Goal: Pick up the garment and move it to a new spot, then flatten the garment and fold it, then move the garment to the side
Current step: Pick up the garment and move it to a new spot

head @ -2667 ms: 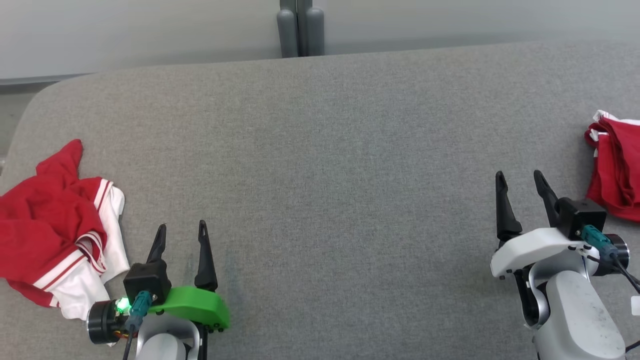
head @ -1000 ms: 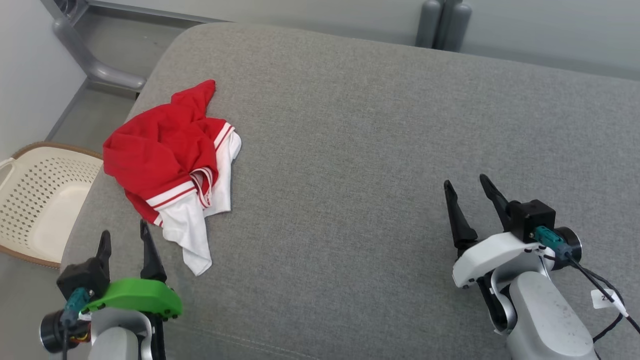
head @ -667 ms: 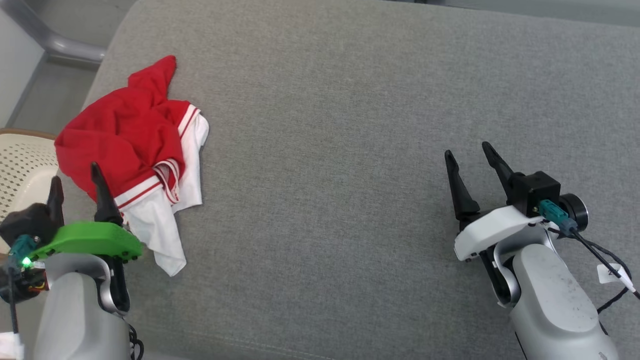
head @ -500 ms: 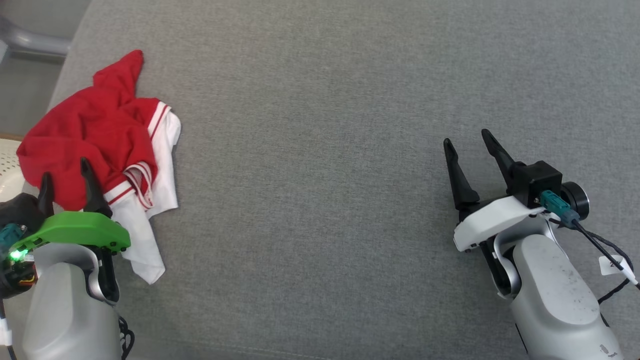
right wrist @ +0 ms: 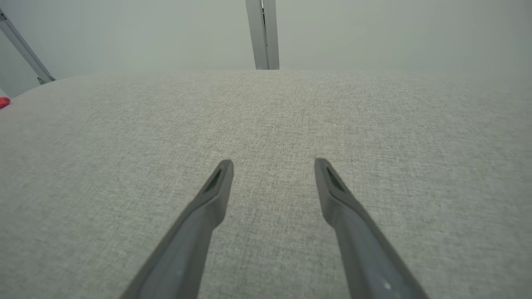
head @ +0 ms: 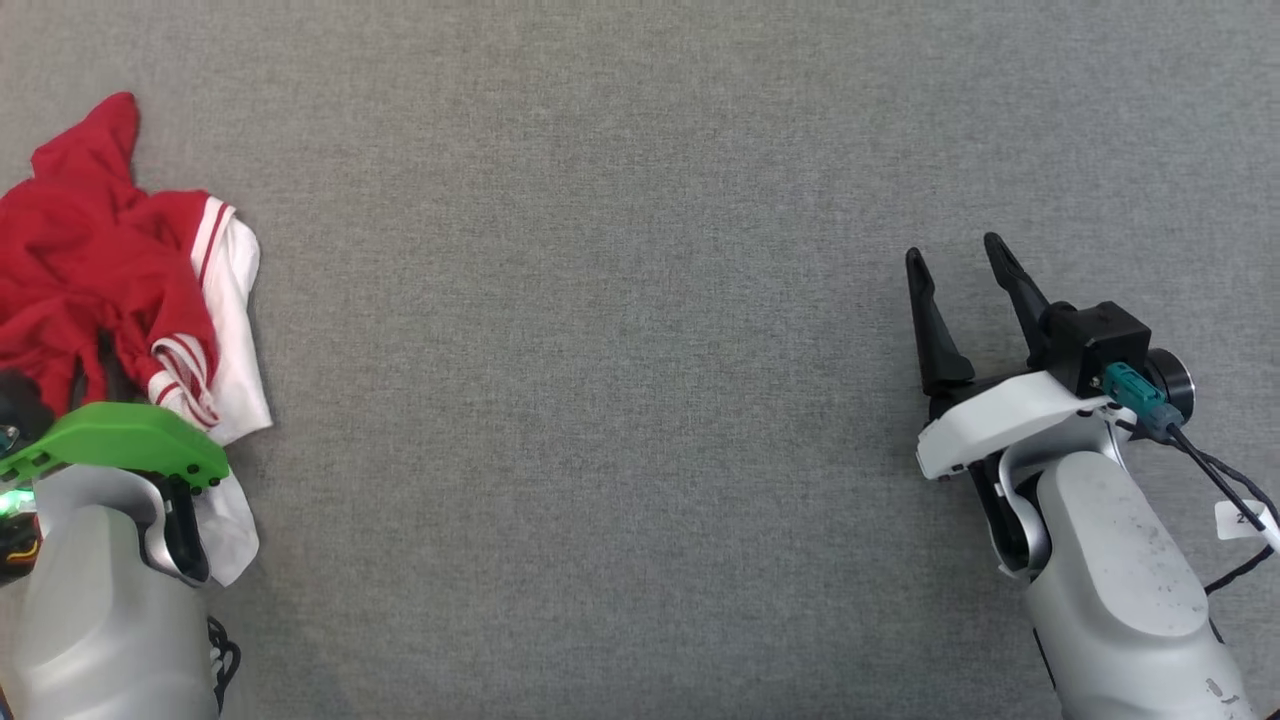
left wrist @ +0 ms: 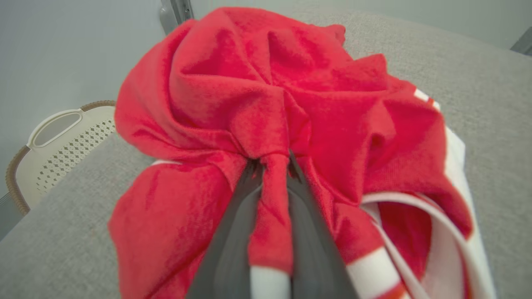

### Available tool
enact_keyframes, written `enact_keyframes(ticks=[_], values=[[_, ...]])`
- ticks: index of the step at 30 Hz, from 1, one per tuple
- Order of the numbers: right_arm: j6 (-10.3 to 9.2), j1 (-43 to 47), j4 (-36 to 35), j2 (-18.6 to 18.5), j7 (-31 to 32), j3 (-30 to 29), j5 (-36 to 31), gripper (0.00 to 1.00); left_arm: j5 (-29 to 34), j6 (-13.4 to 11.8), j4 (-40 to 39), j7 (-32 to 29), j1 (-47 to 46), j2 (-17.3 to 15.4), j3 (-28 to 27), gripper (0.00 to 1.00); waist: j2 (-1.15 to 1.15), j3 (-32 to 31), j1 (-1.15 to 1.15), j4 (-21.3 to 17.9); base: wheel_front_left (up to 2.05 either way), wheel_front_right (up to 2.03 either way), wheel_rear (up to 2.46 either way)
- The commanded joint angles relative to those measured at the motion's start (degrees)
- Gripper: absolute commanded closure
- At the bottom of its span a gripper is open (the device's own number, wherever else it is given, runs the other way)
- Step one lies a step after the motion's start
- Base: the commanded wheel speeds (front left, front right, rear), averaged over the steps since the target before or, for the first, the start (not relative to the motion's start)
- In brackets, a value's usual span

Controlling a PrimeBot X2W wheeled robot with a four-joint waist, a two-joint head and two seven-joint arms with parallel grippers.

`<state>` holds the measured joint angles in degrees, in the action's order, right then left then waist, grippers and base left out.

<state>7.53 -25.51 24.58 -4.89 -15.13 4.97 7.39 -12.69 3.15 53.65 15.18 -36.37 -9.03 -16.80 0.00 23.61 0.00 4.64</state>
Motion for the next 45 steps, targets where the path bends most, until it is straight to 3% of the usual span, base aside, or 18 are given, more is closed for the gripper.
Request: enact_keyframes(ticks=[1,10,19,23,31,34,38,39,40,41,45], values=[[-0.08,0.53,-0.13,0.08,-0.01,-0.39,0.56,0.0,1.0,0.73,-1.47,-0.06,0.57,0.08,0.12,1.0,0.0,-1.34,0.0,-0.28,0.0,0.0,0.0],[-0.08,3.07,0.62,1.34,-0.01,-1.84,1.43,0.0,4.44,3.14,-9.84,-0.03,2.82,2.46,4.45,1.0,0.0,-6.64,0.0,-1.84,0.0,0.0,0.0],[-0.08,4.77,0.86,1.88,-0.01,-2.5,1.98,0.0,3.56,4.34,-15.41,-0.02,4.64,5.6,12.5,1.0,0.0,-10.58,0.0,-7.0,0.0,0.0,0.0],[-0.08,5.62,1.17,1.94,-0.01,-2.23,3.12,0.0,1.76,4.38,-16.34,-0.02,5.48,6.02,20.01,1.0,0.0,-11.9,0.0,-9.71,0.0,0.0,0.0],[-0.08,6.77,1.37,1.94,-0.01,-1.33,4.57,0.0,-10.31,3.82,-19.26,-0.02,6.37,5.99,39.88,1.0,0.0,-13.2,0.0,-14.27,0.0,0.0,0.0],[-0.08,6.93,1.37,1.94,-0.01,-0.91,4.83,0.0,-13.77,2.06,-20.77,-0.03,6.18,5.99,46.43,1.0,0.0,-13.39,0.0,-15.41,0.0,0.0,0.0],[-0.08,7.14,1.11,1.95,-0.01,-0.54,5.2,0.0,-15.59,-1.61,-21.56,-0.03,5.96,5.94,50.26,1.0,0.0,-13.58,0.0,-16.11,0.0,0.0,0.0],[-0.08,7.28,1.04,1.95,-0.01,-0.55,5.25,0.0,-15.23,-2.39,-21.55,-0.02,6.12,5.94,50.4,0.8,0.0,-13.81,0.0,-16.09,0.0,0.0,0.0],[-0.08,7.48,0.94,1.95,-0.01,-0.51,5.29,0.0,-15.07,-3.13,-21.69,-0.02,6.55,5.94,50.09,0.27,0.0,-14.04,0.0,-16.03,0.0,0.0,0.0],[-0.08,7.64,0.88,1.95,-0.01,-0.43,5.3,0.0,-14.55,-3.99,-21.26,-0.03,7.37,5.94,49.46,0.0,0.0,-14.26,0.0,-15.92,0.0,0.0,0.0],[-0.08,8.19,0.32,1.95,-0.01,-0.03,5.16,0.0,-12.19,-5.53,-20.55,-0.03,9.72,5.94,45.96,0.0,0.0,-15.29,0.0,-14.79,0.0,0.0,0.0]])
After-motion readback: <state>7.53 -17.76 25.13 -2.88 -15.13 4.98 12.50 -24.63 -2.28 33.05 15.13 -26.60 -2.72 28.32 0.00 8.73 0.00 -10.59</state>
